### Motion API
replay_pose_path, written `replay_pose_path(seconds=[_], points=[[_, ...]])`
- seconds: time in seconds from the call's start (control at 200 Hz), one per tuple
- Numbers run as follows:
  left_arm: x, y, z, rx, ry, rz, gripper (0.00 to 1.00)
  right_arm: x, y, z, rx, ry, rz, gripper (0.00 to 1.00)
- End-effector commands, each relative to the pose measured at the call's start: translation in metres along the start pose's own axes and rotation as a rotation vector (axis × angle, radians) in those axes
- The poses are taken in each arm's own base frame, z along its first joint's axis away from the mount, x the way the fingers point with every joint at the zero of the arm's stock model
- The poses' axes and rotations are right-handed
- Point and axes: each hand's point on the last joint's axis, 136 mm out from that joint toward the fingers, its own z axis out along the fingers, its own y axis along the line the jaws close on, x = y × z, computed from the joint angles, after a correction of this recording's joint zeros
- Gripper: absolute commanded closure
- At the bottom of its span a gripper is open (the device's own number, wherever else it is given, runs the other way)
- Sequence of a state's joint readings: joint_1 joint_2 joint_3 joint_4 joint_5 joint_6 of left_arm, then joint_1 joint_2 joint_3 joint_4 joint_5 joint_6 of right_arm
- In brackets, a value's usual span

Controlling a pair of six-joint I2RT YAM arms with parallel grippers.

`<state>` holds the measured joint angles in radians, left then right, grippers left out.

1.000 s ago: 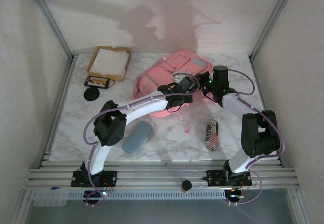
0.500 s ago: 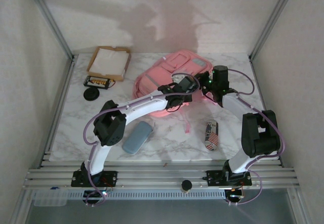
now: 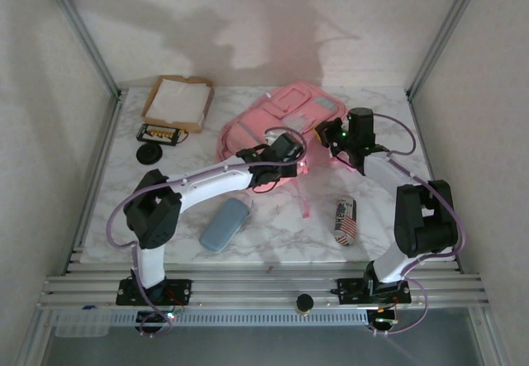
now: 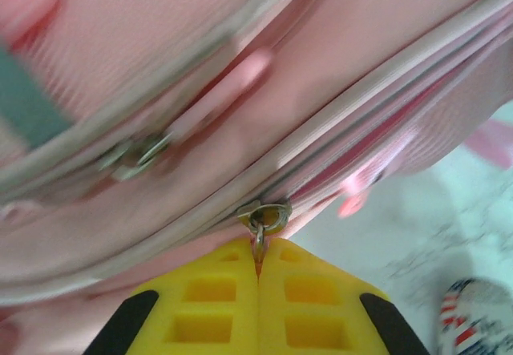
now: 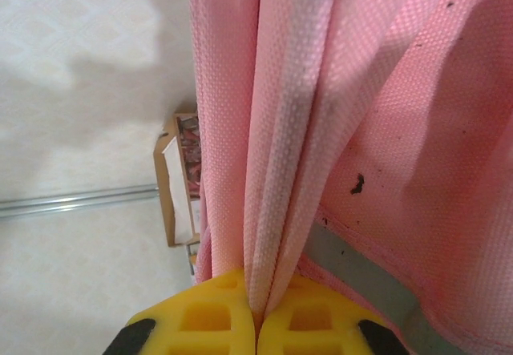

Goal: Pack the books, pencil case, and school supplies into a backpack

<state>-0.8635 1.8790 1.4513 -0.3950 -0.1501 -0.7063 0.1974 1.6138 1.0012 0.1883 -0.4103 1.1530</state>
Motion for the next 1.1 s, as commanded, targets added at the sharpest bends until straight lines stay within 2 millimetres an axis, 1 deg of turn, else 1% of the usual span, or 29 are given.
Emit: replay_pose_path(seconds=[0.0, 0.05, 0.105, 0.185, 0.255, 0.285, 0.361, 0.416, 0.481, 0.521, 0.581, 0.616, 0.696, 0.771, 0.821, 0.881, 0.981, 1.051, 1.097], points=[[0.023, 0.042, -0.007, -0.081, 0.087, 0.060, 1.00, -0.019, 0.019, -0.008, -0.064, -0.037, -0.053, 1.00], [0.026, 0.058, -0.009, -0.114, 0.091, 0.067, 1.00, -0.025, 0.015, -0.007, -0.045, -0.046, -0.060, 1.00], [0.025, 0.068, -0.014, -0.125, 0.087, 0.085, 1.00, -0.030, 0.010, -0.006, -0.019, -0.056, -0.064, 1.00], [0.022, 0.072, -0.018, -0.130, 0.070, 0.101, 1.00, -0.034, 0.008, -0.004, -0.007, -0.067, -0.075, 1.00], [0.017, 0.065, -0.016, -0.098, 0.062, 0.096, 1.00, -0.031, 0.010, -0.001, -0.001, -0.054, -0.096, 1.00], [0.014, 0.058, -0.015, -0.073, 0.056, 0.093, 1.00, -0.028, 0.010, 0.000, 0.002, -0.043, -0.107, 0.93], [0.007, 0.040, -0.013, -0.007, 0.038, 0.084, 1.00, -0.017, 0.013, -0.001, 0.017, -0.016, -0.142, 0.67], [0.001, 0.031, -0.012, 0.018, 0.027, 0.074, 1.00, -0.004, 0.013, -0.006, 0.041, 0.010, -0.169, 0.55], [-0.005, 0.023, -0.013, 0.038, 0.016, 0.071, 1.00, 0.014, 0.011, -0.013, 0.069, 0.032, -0.201, 0.44], [-0.008, 0.019, -0.014, 0.049, 0.007, 0.071, 1.00, 0.024, 0.005, -0.018, 0.092, 0.047, -0.205, 0.39], [-0.011, 0.015, -0.016, 0.070, -0.003, 0.069, 1.00, 0.039, -0.002, -0.026, 0.114, 0.068, -0.204, 0.32], [-0.011, 0.013, -0.016, 0.080, 0.000, 0.071, 1.00, 0.052, -0.010, -0.029, 0.124, 0.091, -0.189, 0.29], [-0.010, 0.012, -0.017, 0.084, 0.000, 0.077, 1.00, 0.082, -0.018, -0.033, 0.116, 0.142, -0.160, 0.27], [-0.009, 0.016, -0.017, 0.072, 0.001, 0.083, 1.00, 0.105, -0.016, -0.032, 0.093, 0.176, -0.135, 0.25], [-0.007, 0.017, -0.016, 0.067, 0.004, 0.083, 1.00, 0.117, -0.018, -0.029, 0.068, 0.193, -0.091, 0.27], [-0.005, 0.014, -0.016, 0.080, 0.011, 0.086, 1.00, 0.123, -0.018, -0.024, 0.048, 0.184, -0.065, 0.33], [-0.005, 0.011, -0.016, 0.080, 0.001, 0.089, 1.00, 0.127, -0.015, -0.011, 0.032, 0.168, -0.036, 0.34], [-0.004, 0.010, -0.015, 0.077, 0.005, 0.097, 1.00, 0.128, -0.009, 0.002, 0.009, 0.168, -0.021, 0.37], [-0.003, 0.011, -0.014, 0.070, 0.007, 0.102, 1.00, 0.127, -0.005, 0.010, 0.006, 0.159, -0.026, 0.40]])
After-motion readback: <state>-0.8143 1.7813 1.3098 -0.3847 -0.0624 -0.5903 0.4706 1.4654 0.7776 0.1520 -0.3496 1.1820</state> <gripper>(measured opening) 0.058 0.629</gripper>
